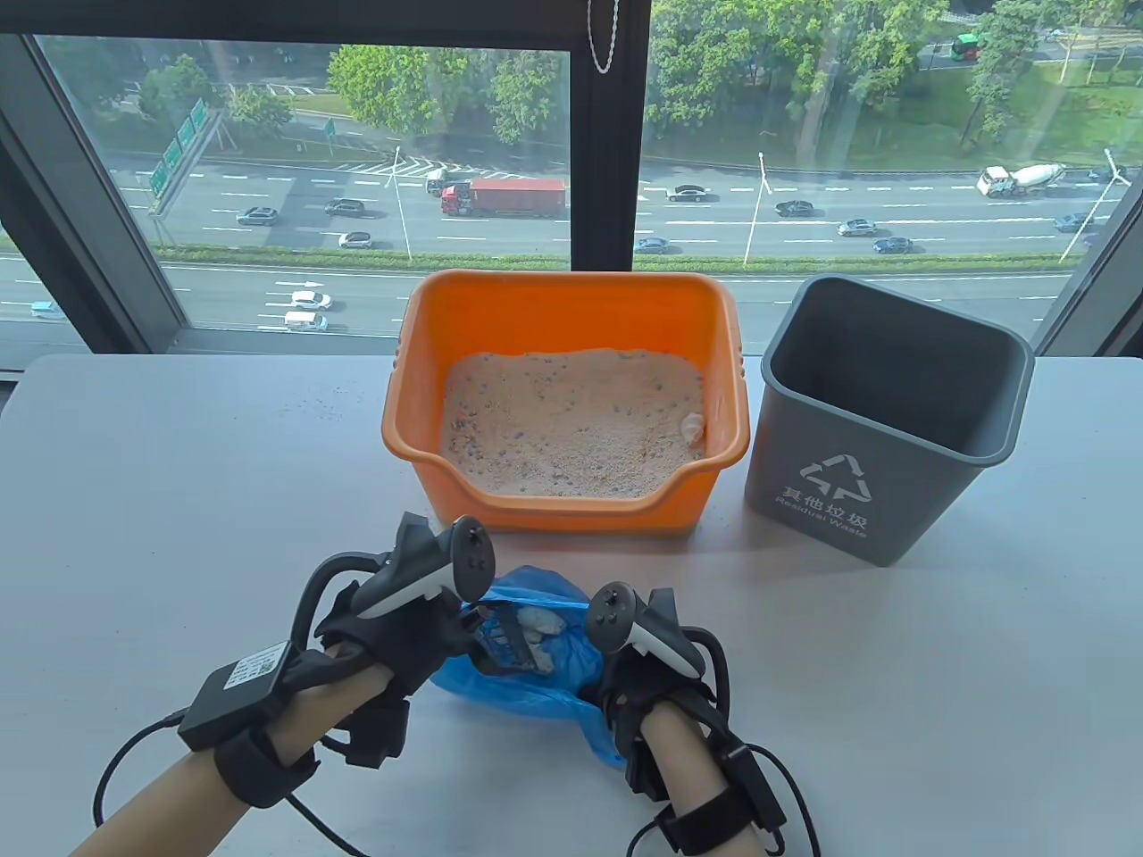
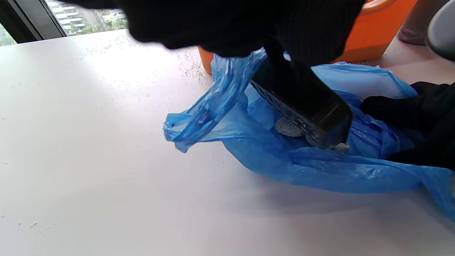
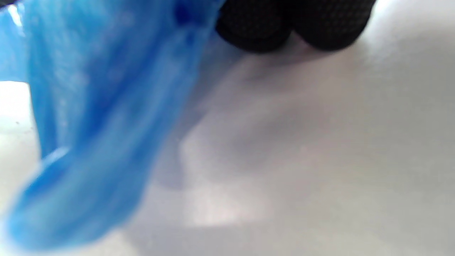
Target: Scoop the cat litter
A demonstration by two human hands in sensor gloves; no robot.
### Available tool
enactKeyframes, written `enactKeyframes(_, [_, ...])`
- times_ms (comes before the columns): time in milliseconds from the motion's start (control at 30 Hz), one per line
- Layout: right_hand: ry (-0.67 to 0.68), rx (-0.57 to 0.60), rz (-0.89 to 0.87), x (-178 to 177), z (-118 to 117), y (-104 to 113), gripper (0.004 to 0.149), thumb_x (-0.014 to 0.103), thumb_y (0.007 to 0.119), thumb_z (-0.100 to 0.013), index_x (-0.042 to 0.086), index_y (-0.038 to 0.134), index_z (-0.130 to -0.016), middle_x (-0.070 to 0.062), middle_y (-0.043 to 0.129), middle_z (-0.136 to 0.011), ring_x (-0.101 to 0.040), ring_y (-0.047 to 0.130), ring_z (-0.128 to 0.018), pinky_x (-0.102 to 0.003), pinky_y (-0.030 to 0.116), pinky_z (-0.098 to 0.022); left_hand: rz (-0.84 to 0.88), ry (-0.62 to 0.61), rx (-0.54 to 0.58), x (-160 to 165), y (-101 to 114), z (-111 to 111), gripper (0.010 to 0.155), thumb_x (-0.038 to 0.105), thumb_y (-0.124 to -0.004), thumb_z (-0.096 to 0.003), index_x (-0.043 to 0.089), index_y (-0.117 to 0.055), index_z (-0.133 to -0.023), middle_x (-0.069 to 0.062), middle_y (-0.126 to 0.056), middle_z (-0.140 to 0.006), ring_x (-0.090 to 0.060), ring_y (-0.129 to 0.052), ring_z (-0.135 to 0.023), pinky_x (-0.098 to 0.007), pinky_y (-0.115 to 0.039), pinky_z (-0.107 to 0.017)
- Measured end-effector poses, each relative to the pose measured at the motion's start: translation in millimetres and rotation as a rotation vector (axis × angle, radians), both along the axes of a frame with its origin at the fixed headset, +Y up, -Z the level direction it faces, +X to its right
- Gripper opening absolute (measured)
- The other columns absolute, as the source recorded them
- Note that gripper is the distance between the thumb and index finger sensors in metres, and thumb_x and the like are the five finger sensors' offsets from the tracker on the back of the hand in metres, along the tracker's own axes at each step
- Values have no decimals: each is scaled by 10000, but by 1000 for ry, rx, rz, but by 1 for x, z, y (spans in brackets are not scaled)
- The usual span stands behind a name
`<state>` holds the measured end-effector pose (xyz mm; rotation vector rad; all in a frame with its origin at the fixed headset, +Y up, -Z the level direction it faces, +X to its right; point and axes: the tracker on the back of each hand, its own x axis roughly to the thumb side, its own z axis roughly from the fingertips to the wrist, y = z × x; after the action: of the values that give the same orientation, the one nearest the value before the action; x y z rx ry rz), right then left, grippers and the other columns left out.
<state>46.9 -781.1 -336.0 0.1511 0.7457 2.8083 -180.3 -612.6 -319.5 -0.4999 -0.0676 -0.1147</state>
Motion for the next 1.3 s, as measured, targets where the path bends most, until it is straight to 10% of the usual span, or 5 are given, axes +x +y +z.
enactKeyframes(533, [-1, -3, -2, 0, 0, 0, 839, 404, 862, -364, 172, 381, -1012, -213, 454, -891, -78, 781, -459, -293, 741, -351, 569, 105, -53, -86, 51, 23, 593, 451, -805, -498, 237, -681, -1038, 1, -933, -523, -107, -943, -220, -348, -812, -300])
enactKeyframes(800, [0, -1, -4, 0, 0, 0, 839, 403, 863, -364, 171, 383, -1012, -214, 454, -890, -79, 781, -458, -293, 741, -350, 571, 98, -41, -29, 62, -46, 596, 461, -787, -506, 253, -654, -1048, 17, -921, -548, -96, -943, -246, -336, -812, -318])
enactKeyframes(1300, [1, -2, -4, 0, -1, 0, 838, 402, 864, -363, 170, 386, -1011, -216, 456, -888, -80, 782, -457, -293, 741, -349, 264, 185, -26, 111, -19, -203, 601, 453, -787, -499, 284, -624, -1052, 32, -903, -596, -110, -943, -309, -342, -797, -379])
